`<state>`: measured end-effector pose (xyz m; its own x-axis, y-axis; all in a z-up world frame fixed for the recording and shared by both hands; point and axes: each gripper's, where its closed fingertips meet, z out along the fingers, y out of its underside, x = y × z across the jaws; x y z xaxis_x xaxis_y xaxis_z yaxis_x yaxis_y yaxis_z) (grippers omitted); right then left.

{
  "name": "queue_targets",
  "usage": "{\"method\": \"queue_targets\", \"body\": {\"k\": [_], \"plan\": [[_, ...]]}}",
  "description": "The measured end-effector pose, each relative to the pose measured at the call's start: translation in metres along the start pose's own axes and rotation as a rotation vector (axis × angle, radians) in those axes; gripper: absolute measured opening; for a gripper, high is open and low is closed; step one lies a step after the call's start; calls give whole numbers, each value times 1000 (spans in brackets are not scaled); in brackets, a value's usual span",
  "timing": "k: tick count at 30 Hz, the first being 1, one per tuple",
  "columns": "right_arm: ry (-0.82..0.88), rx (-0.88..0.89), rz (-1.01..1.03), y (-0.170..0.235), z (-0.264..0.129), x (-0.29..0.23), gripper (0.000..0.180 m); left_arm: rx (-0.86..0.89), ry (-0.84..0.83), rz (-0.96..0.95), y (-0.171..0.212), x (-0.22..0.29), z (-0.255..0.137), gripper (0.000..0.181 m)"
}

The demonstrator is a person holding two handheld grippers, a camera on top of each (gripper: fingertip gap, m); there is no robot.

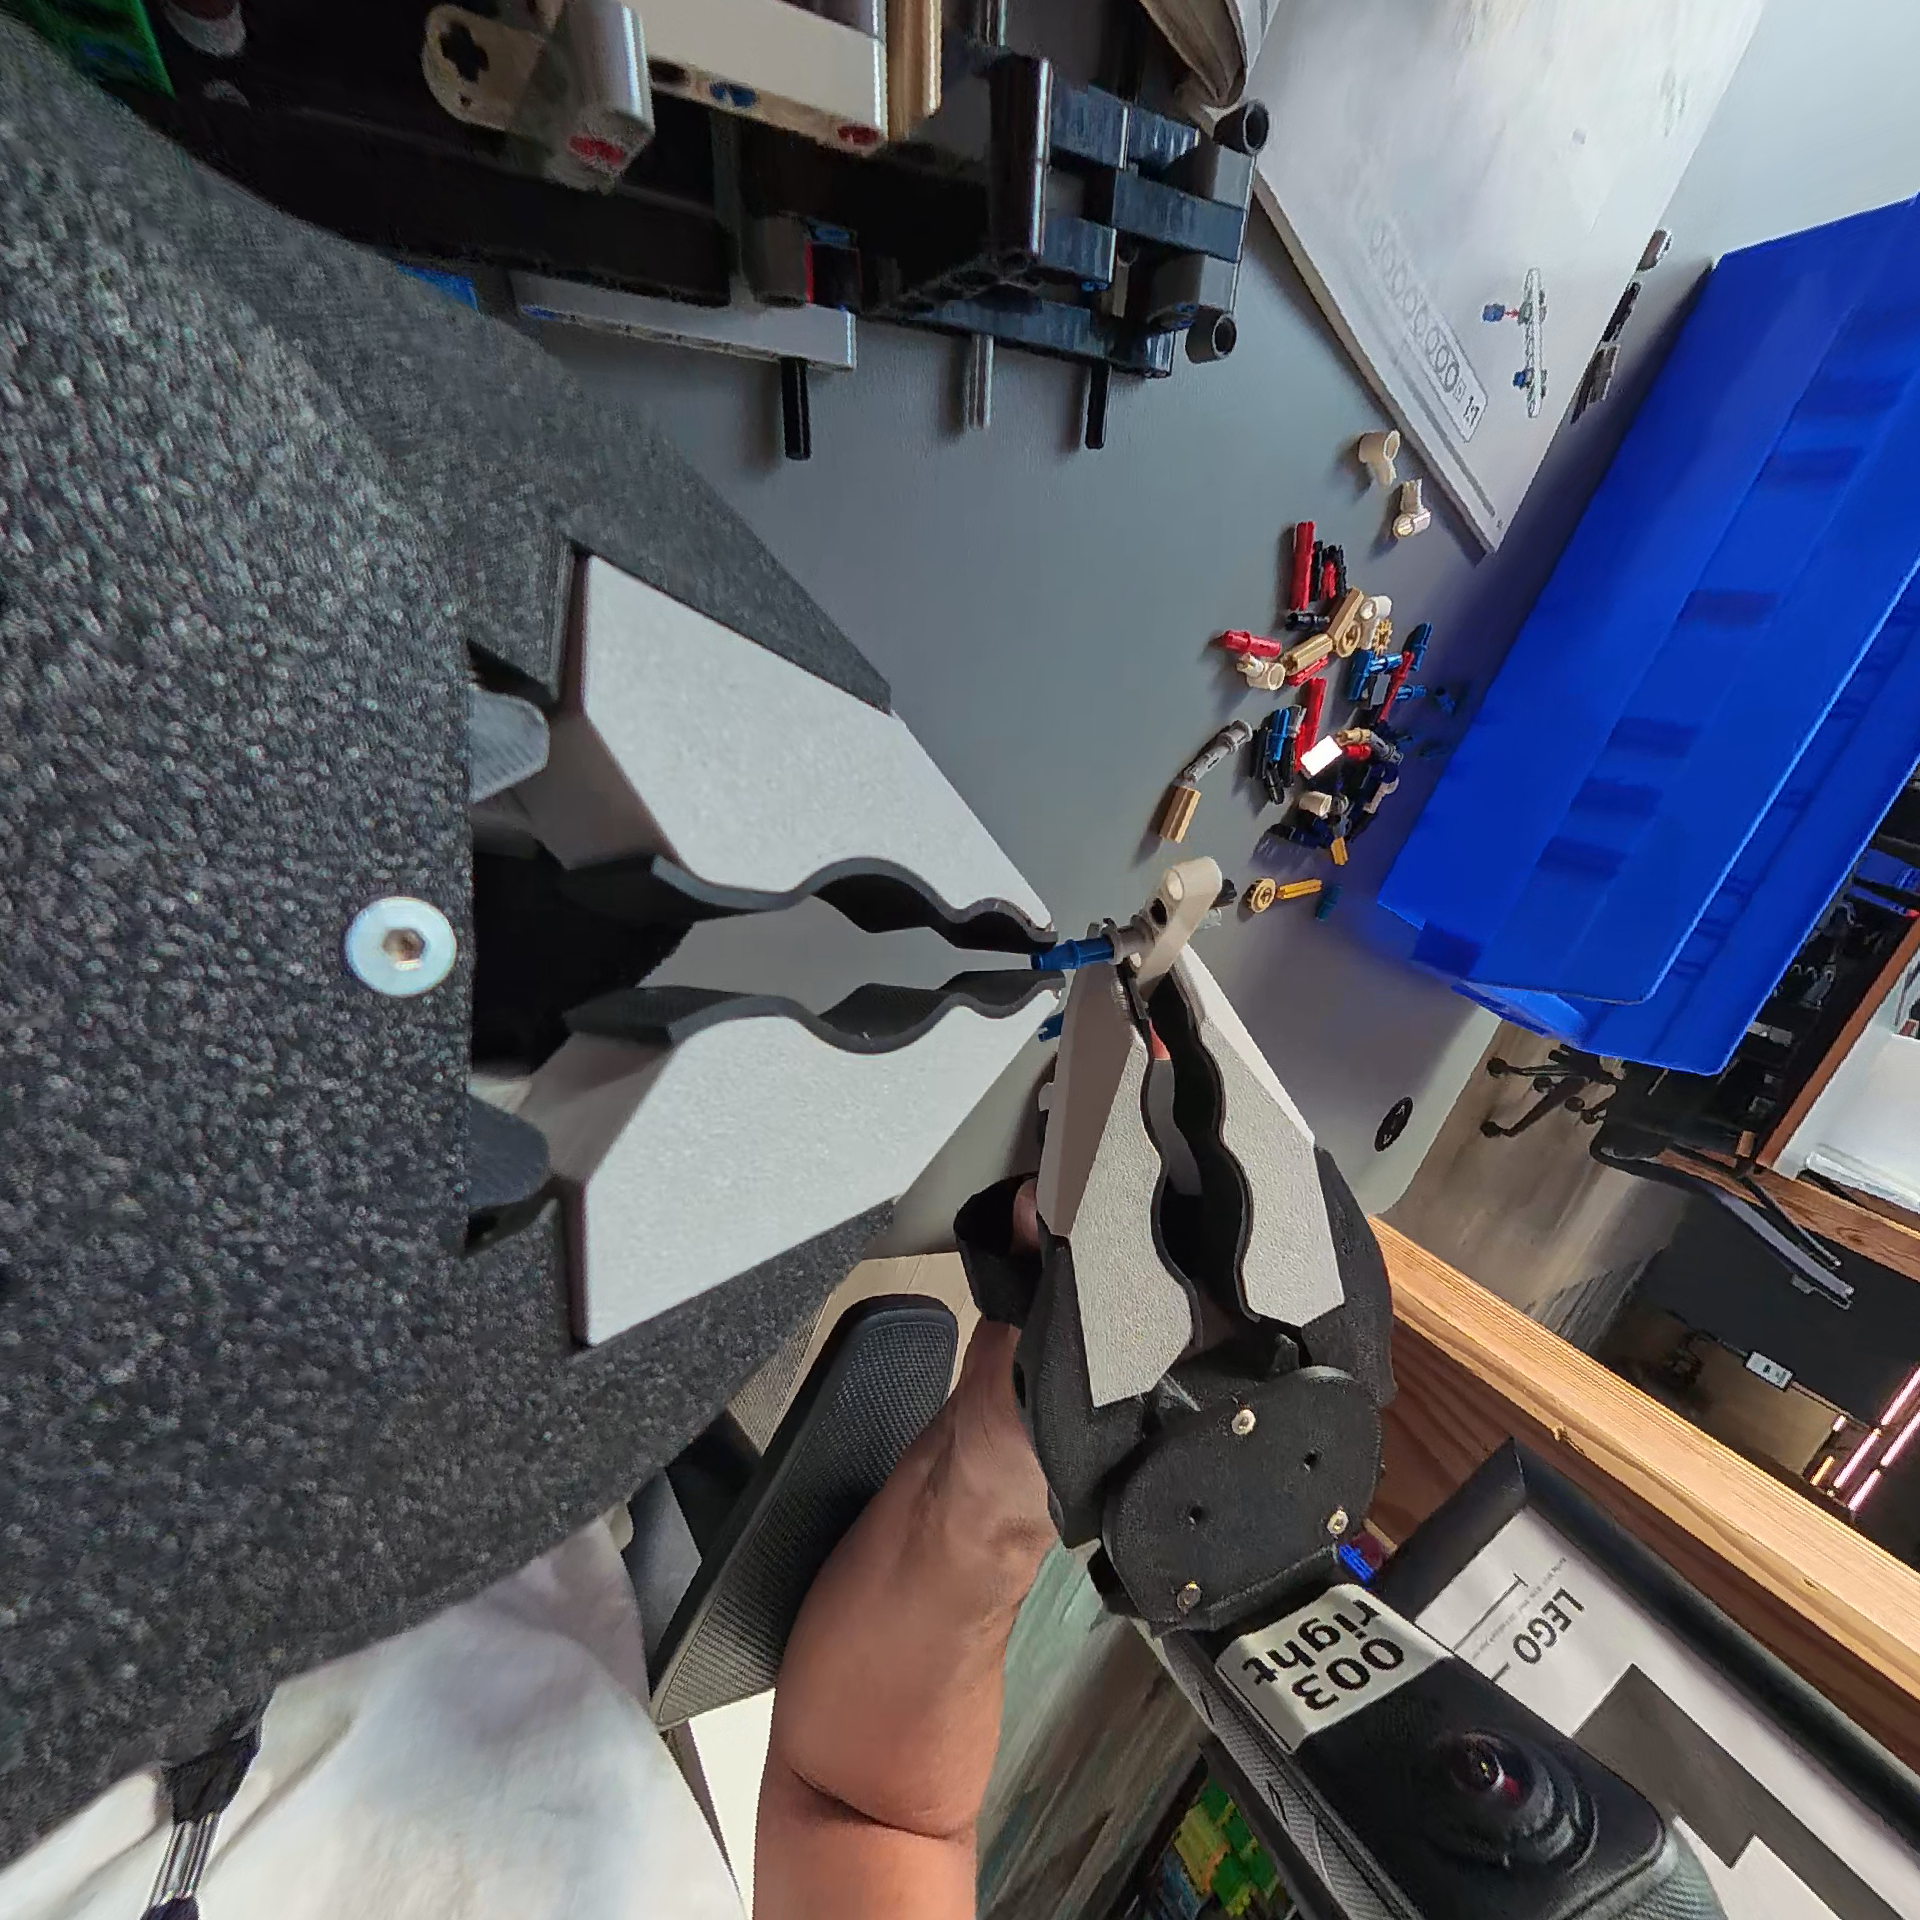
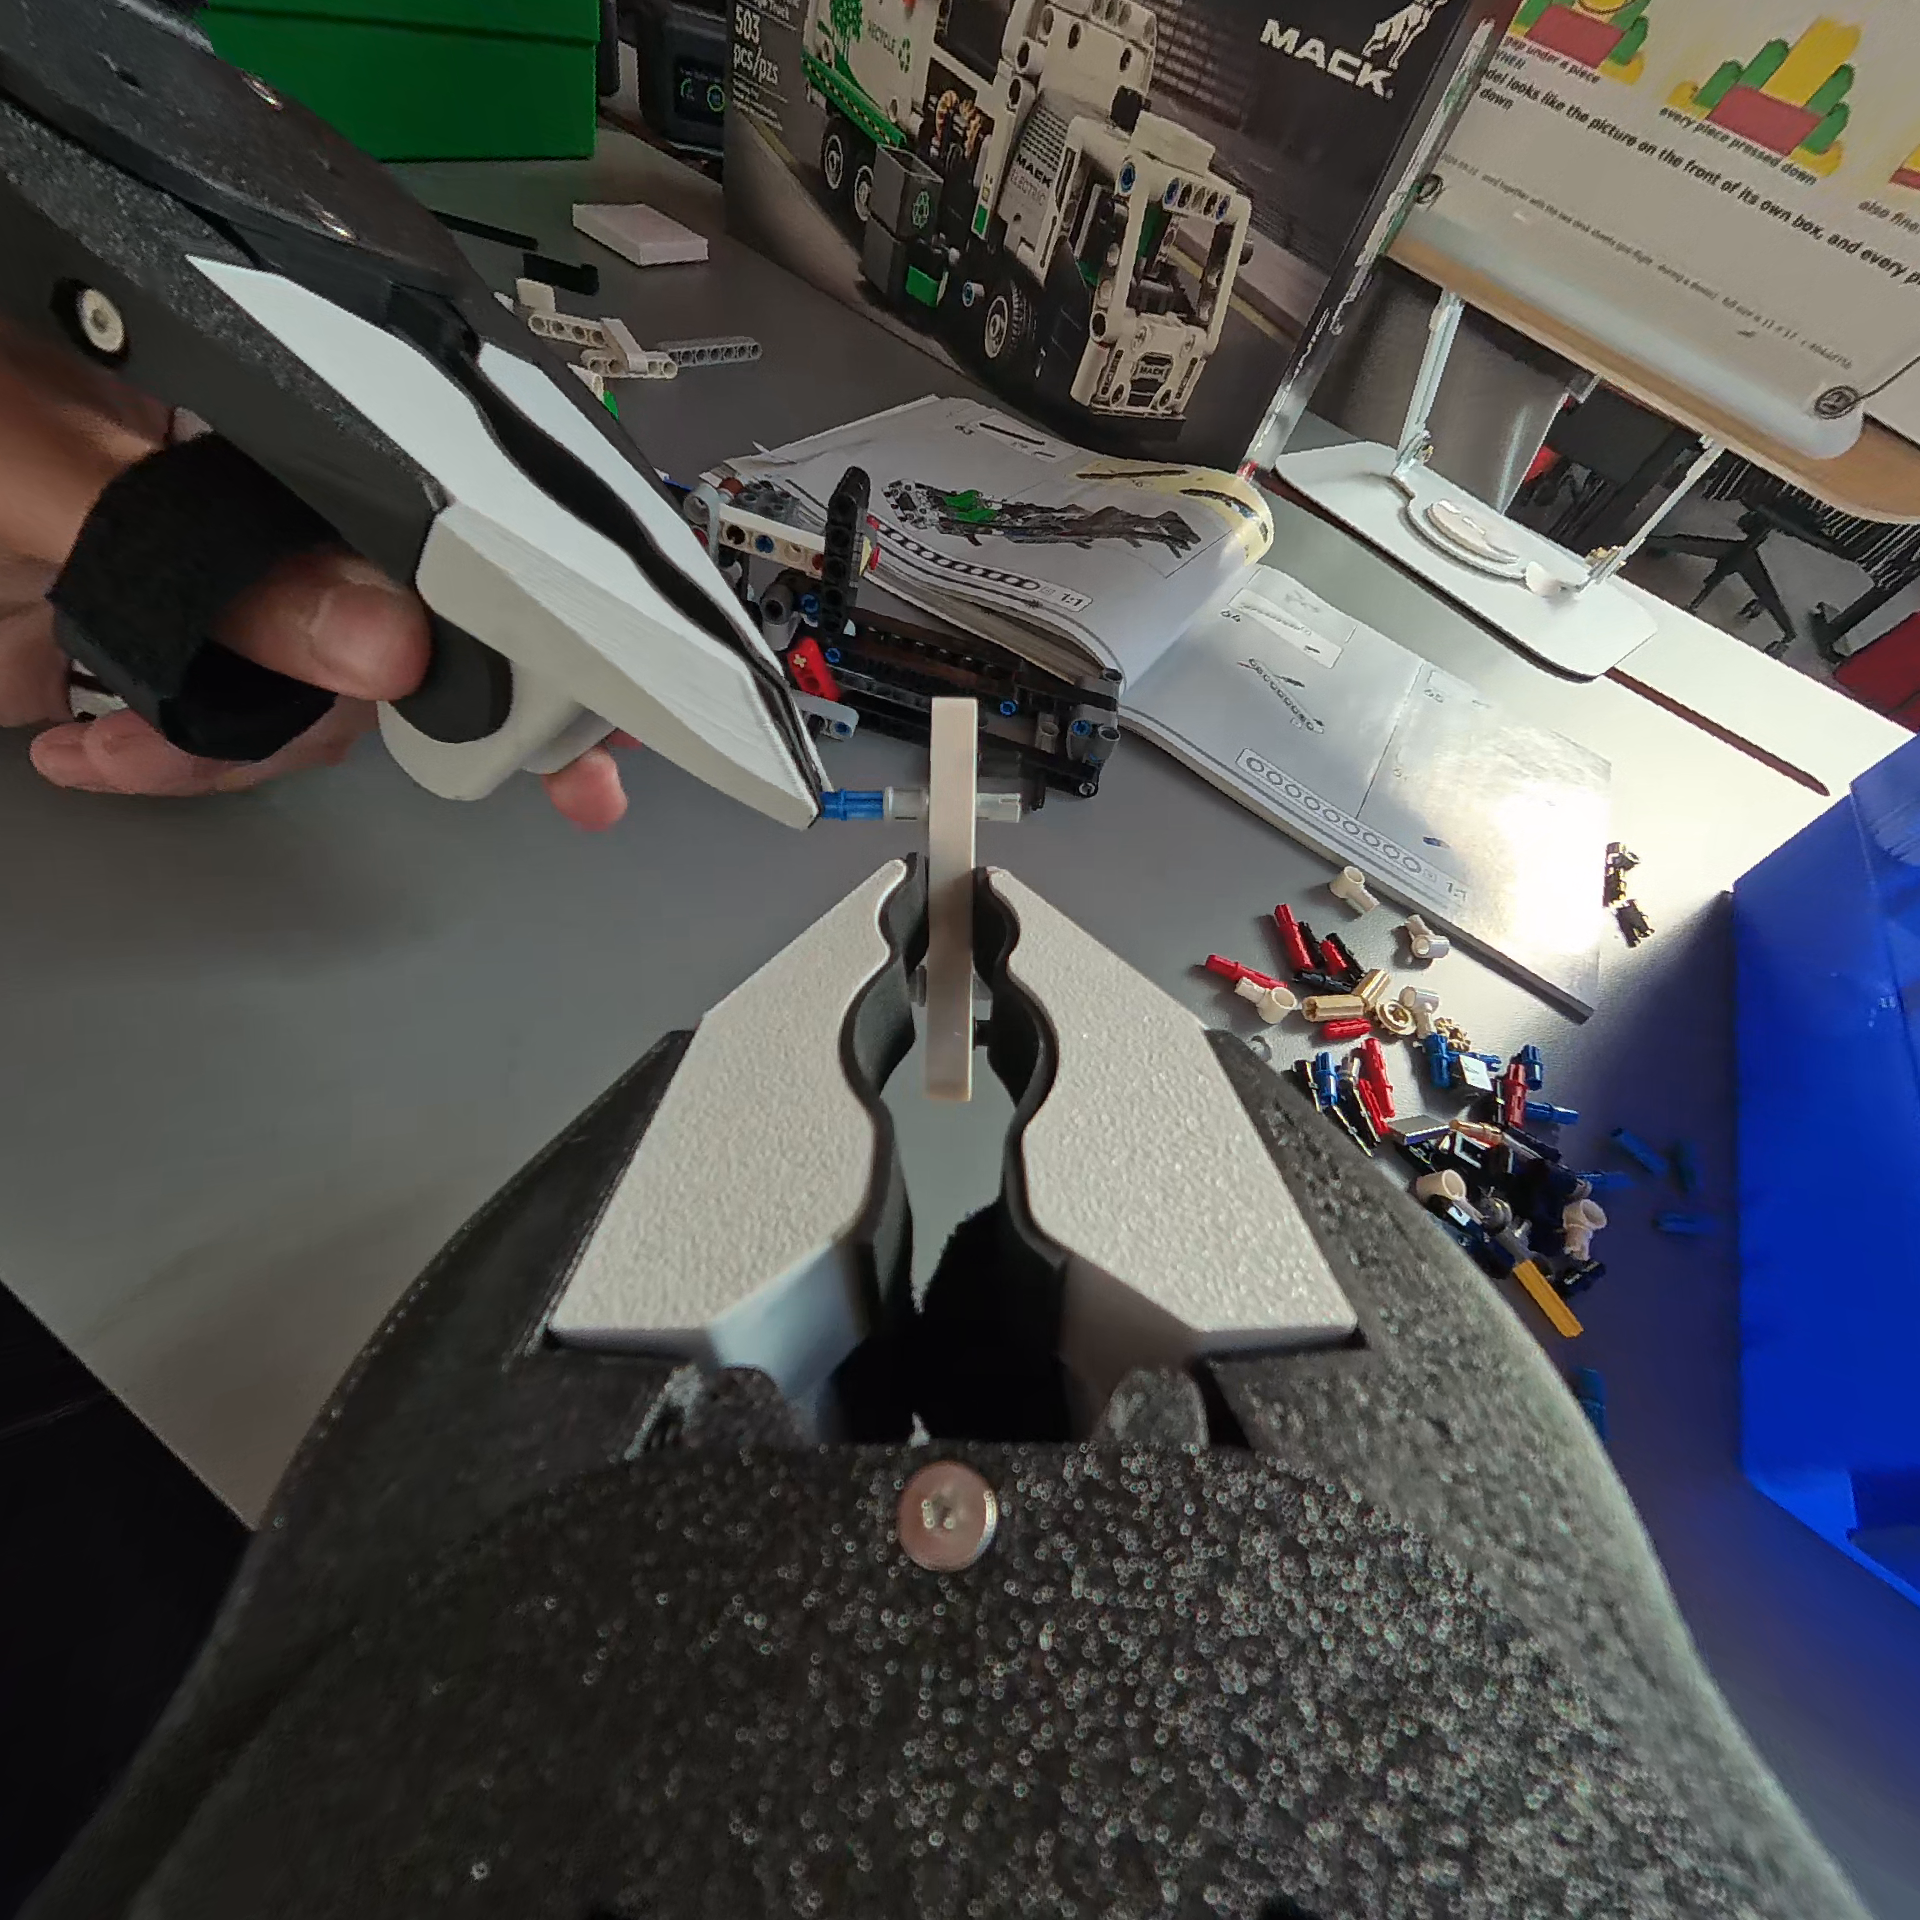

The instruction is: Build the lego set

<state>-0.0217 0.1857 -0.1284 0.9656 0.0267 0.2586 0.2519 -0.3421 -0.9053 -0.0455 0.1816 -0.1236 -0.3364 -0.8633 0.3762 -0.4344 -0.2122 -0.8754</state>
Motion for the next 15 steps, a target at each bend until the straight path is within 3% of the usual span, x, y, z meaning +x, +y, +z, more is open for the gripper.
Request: {"method": "queue_targets", "body": {"k": [5, 15], "plan": [[-8, 64, -18, -9, -3, -2, 7, 40, 130, -155, -5, 7, -4, 0], [-27, 210, -253, -22, -15, -9, 7, 62, 335, -242, -10, 25, -12, 0]]}}
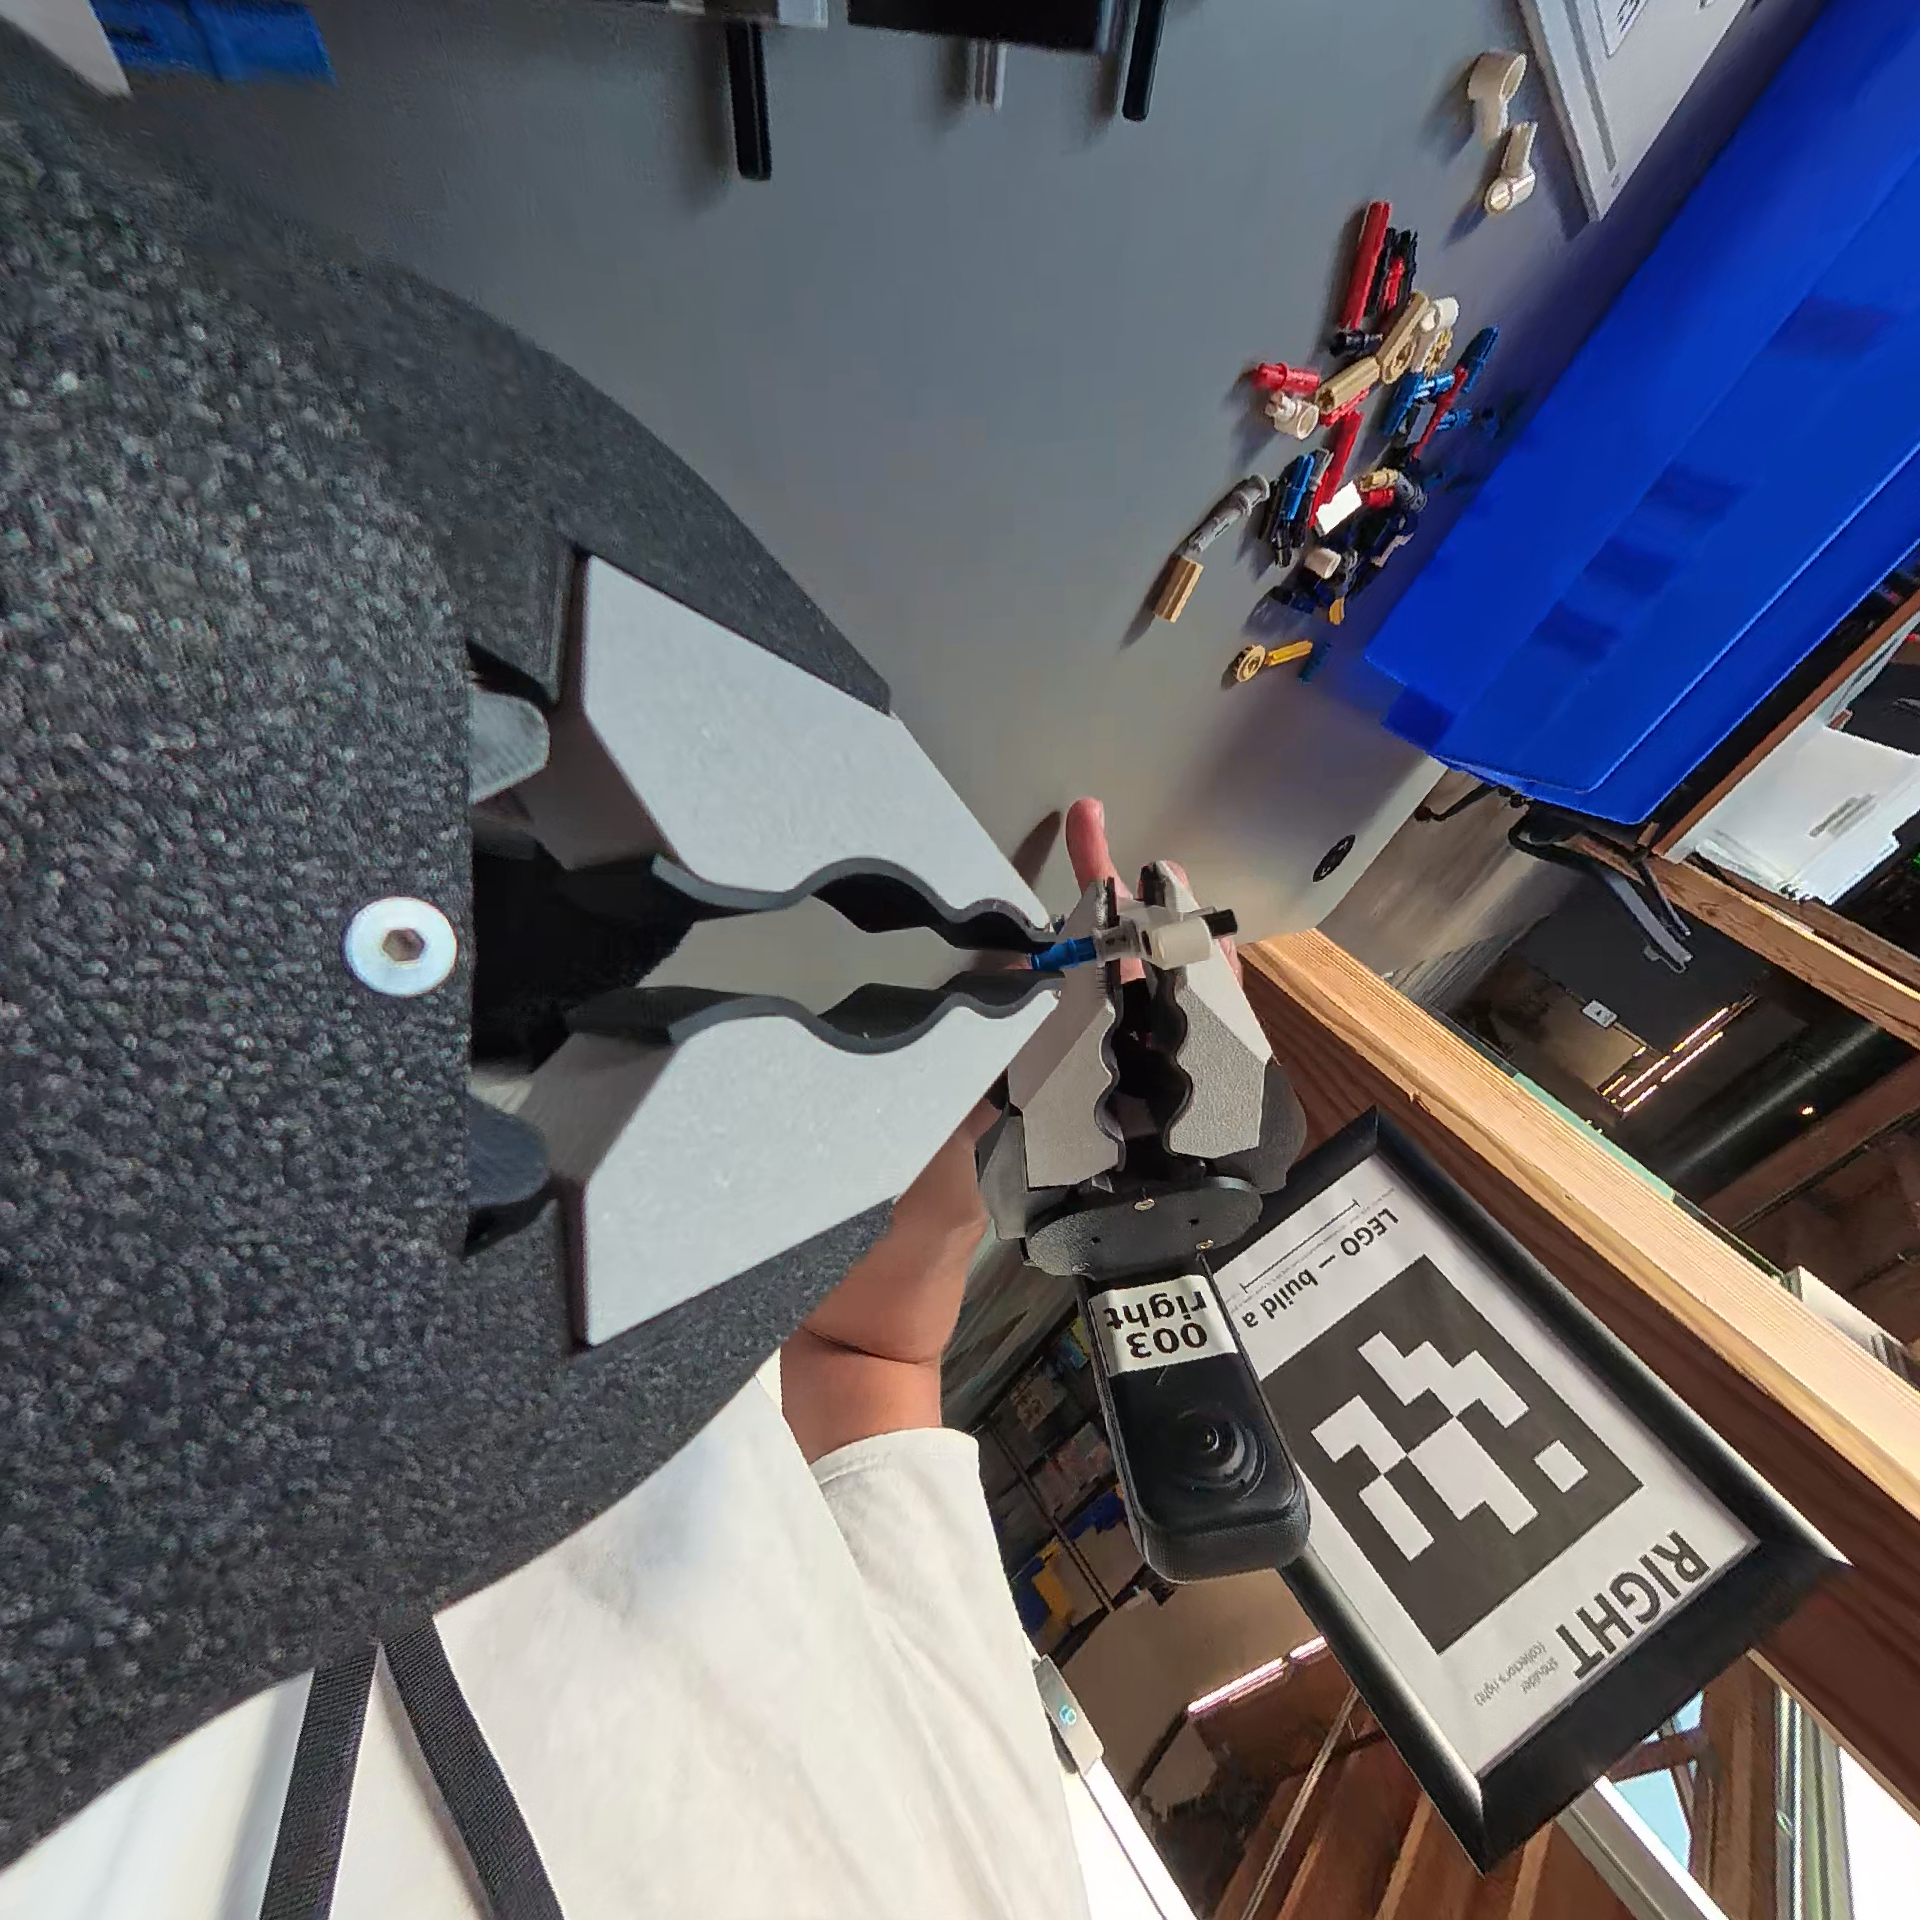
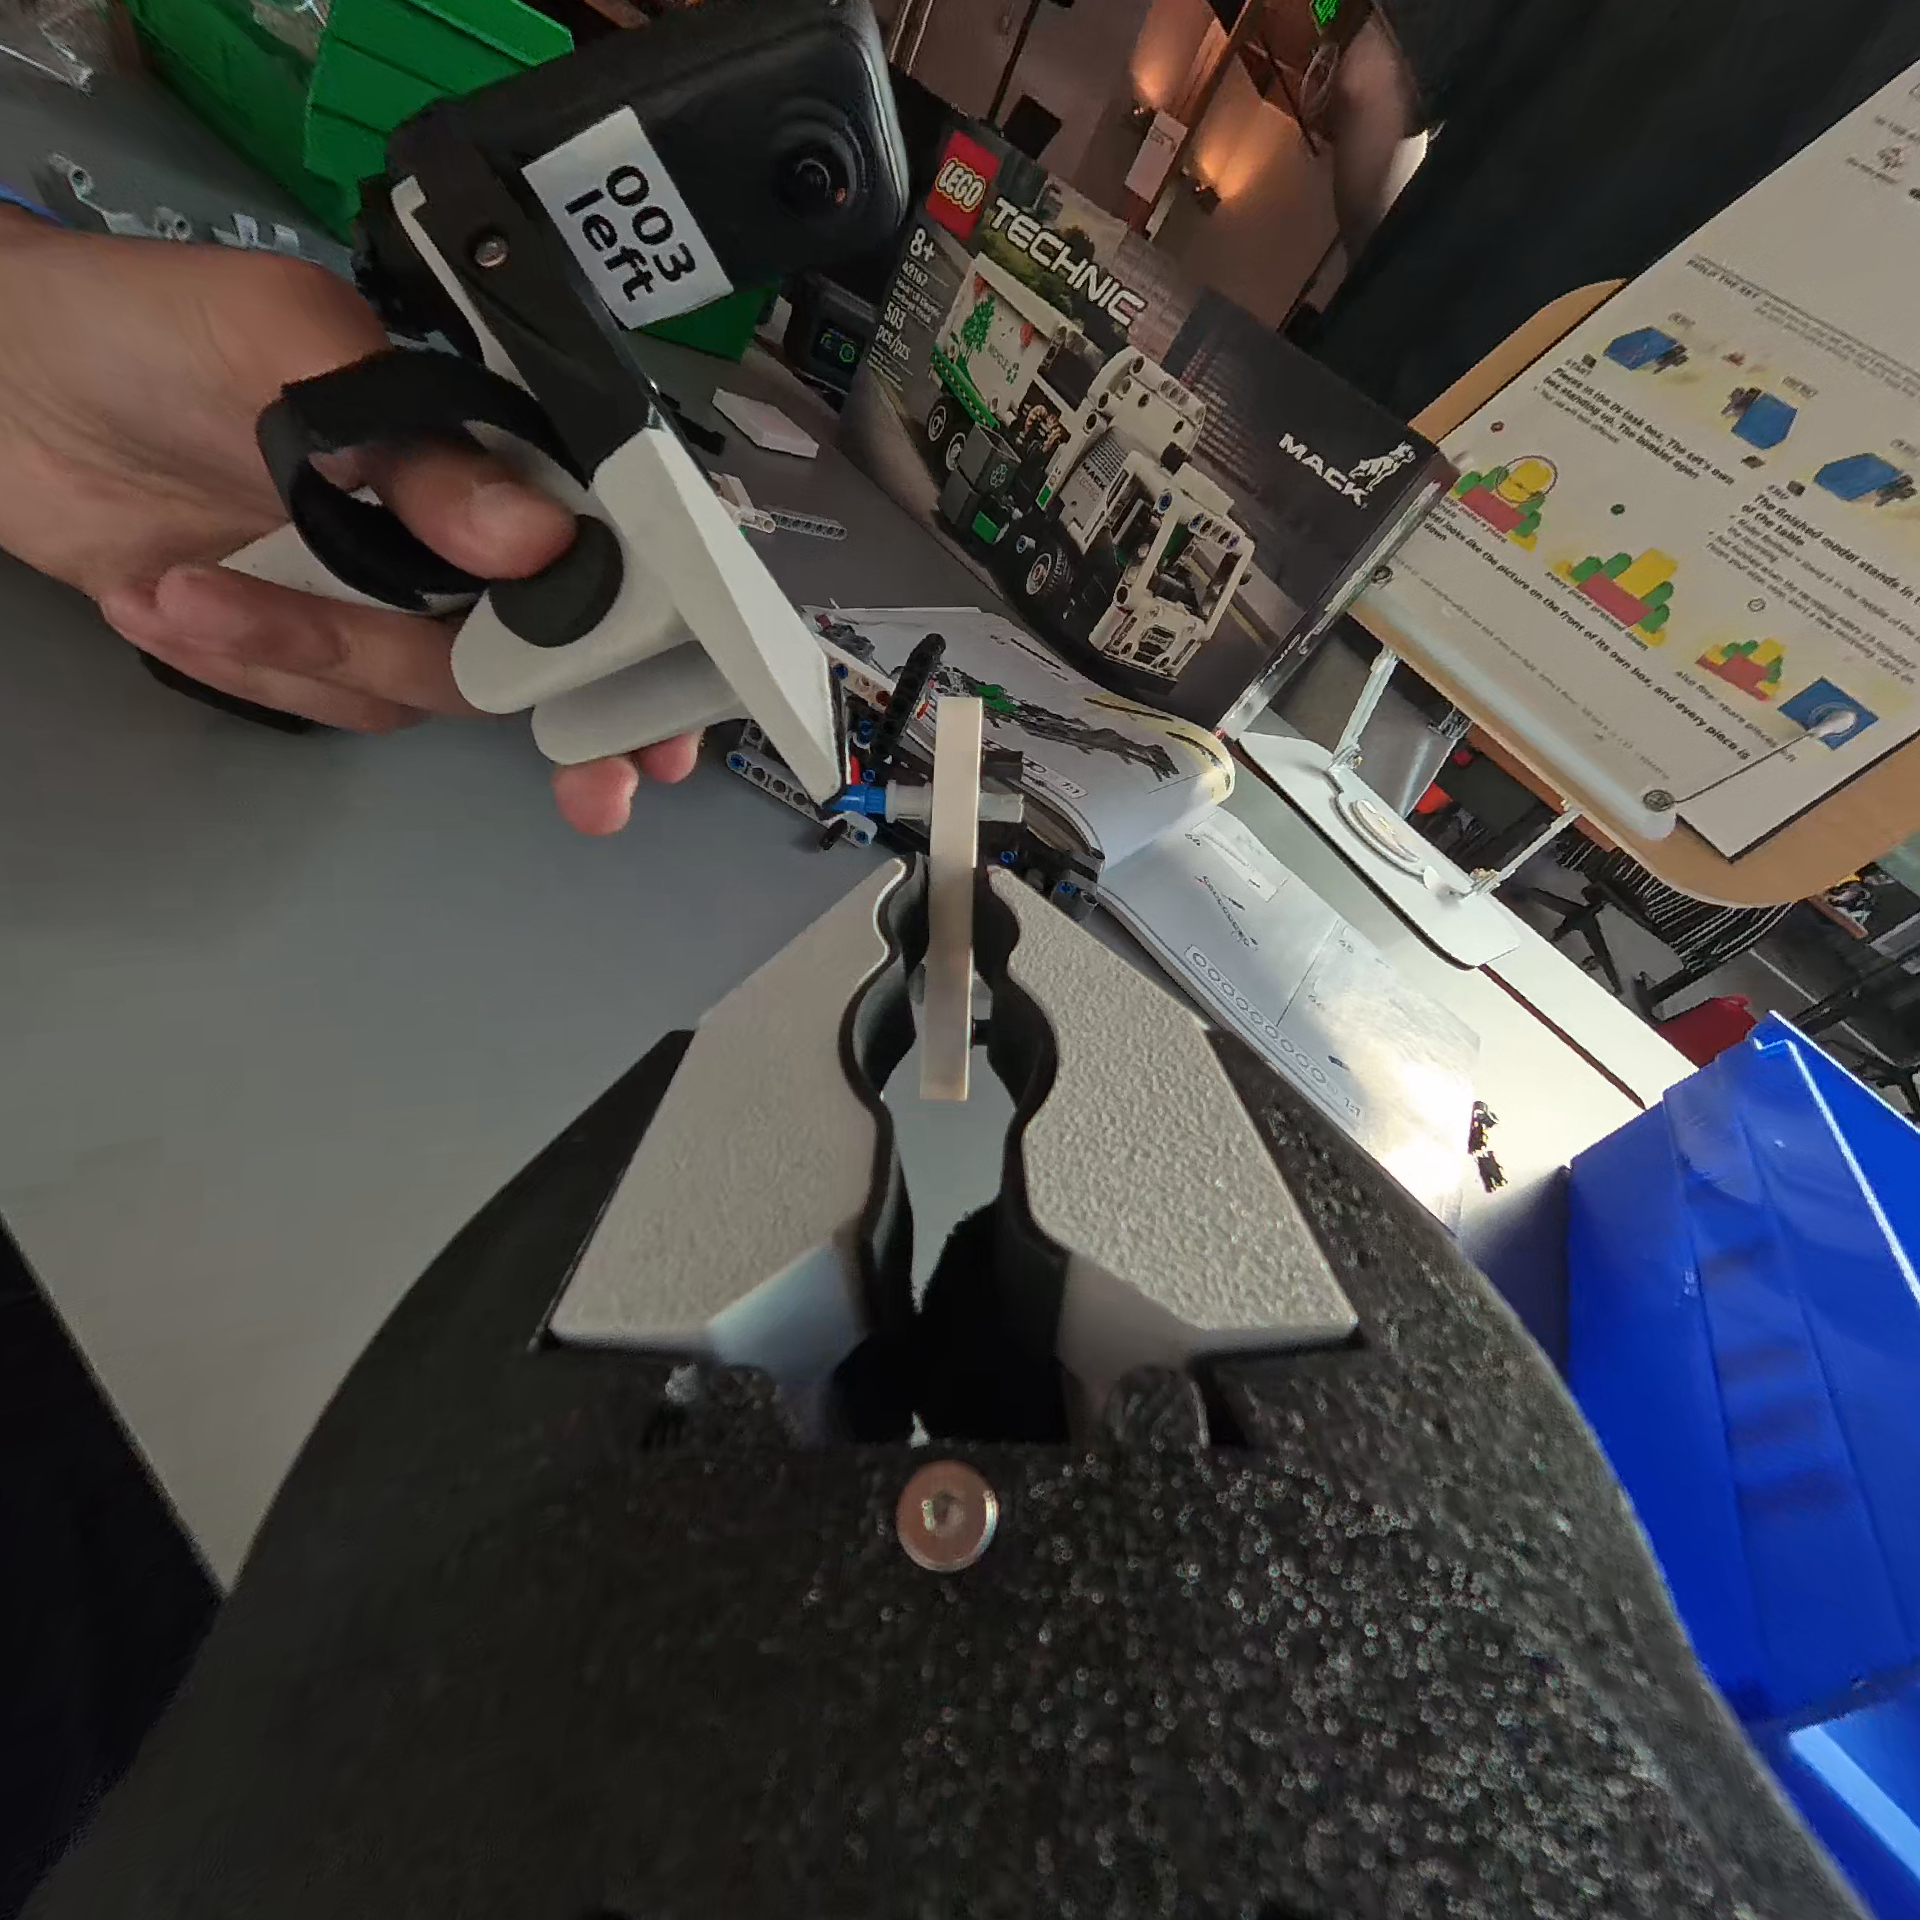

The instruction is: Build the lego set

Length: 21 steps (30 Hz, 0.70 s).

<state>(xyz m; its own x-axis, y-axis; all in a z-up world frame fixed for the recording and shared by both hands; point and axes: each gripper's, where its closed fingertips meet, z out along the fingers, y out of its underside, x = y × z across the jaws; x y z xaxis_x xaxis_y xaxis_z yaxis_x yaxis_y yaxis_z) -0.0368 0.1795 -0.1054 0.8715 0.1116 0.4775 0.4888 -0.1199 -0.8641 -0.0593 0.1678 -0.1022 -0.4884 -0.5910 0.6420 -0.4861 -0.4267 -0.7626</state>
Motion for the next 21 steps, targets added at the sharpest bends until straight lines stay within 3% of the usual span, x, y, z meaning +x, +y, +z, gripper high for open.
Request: {"method": "queue_targets", "body": {"k": [14, 19, 21], "plan": [[-6, -11, -73, 0, -2, -2, 7, -16, -21, 47, 3, 1, 2, 0], [-153, -87, -20, -1, -4, -3, 7, -52, -169, 341, 4, 5, 3, 4], [-212, -128, -18, 1, -7, -7, 7, -82, -258, 500, 3, 4, -3, 23]]}}
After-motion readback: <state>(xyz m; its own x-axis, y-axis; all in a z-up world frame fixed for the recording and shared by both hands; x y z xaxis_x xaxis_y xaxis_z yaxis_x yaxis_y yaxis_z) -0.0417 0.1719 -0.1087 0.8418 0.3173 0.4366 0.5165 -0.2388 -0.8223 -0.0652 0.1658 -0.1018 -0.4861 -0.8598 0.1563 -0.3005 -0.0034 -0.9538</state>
